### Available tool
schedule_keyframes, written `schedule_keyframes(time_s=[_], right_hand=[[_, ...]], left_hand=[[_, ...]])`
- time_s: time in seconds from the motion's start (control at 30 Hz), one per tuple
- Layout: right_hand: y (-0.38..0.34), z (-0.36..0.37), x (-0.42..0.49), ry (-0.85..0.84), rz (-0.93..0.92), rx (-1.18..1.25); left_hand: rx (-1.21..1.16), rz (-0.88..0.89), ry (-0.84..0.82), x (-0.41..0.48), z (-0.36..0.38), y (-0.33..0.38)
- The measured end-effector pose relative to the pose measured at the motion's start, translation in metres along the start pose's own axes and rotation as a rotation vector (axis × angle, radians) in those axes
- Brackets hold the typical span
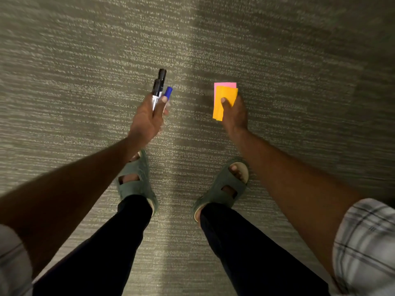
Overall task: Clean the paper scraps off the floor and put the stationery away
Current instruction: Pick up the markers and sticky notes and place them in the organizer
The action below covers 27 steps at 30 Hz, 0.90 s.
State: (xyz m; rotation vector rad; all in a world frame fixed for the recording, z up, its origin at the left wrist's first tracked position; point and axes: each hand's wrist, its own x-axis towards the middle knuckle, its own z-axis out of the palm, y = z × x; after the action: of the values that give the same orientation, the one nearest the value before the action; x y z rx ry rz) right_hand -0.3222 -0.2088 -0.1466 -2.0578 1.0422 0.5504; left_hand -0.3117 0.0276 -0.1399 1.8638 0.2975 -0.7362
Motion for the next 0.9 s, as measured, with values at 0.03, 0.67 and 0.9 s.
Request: schedule_keyframes(time_s=[0.03, 0.67, 0.9], right_hand=[[-0.006, -0.011, -0.008, -0.009, 0.003, 0.016], [-0.155, -0.347, -0.248, 0.397, 0.007, 0.340], [-0.160, -0.452, -0.374, 0.633, 0.048, 0.430]], left_hand=[[-0.043, -0.035, 0.026, -0.006, -0.001, 0.012], [-0.032, 0.116, 0.029, -0.191, 0.034, 0.398], [-0.053, 0.380, -0.254, -0.258, 0.040, 0.521]])
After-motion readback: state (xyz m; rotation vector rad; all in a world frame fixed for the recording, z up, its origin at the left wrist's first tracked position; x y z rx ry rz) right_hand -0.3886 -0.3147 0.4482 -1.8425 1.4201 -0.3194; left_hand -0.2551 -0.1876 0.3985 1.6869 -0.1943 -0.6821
